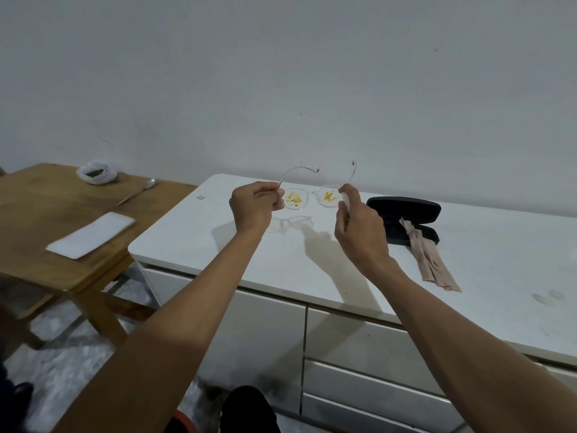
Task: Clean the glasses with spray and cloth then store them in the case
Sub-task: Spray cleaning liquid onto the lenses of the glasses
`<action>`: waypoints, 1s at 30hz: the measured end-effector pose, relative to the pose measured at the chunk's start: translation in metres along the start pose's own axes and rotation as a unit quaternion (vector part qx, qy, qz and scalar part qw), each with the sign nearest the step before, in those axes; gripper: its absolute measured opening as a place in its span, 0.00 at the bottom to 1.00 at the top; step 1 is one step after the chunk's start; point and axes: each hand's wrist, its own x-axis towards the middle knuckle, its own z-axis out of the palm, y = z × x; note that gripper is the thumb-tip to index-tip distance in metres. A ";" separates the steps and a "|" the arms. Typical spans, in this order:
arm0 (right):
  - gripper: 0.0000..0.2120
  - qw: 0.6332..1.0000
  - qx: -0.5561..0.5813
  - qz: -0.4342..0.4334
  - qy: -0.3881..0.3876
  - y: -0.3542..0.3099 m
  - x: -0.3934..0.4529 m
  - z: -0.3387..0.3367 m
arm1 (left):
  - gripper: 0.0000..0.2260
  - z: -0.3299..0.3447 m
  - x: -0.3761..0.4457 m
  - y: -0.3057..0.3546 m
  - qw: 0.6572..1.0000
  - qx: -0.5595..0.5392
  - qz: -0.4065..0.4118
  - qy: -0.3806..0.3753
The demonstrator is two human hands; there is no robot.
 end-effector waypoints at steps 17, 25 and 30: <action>0.24 0.992 0.093 -0.067 -0.050 -0.044 -0.005 0.014 | 0.06 -0.005 -0.003 0.002 1.000 0.009 -0.005 0.004; 0.22 0.995 0.073 -0.066 -0.019 -0.050 -0.006 0.020 | 0.07 -0.010 -0.004 0.004 1.000 0.005 -0.006 0.007; 0.19 0.997 0.050 -0.055 -0.018 -0.050 -0.004 0.023 | 0.07 -0.011 -0.004 0.004 1.000 0.004 -0.001 0.008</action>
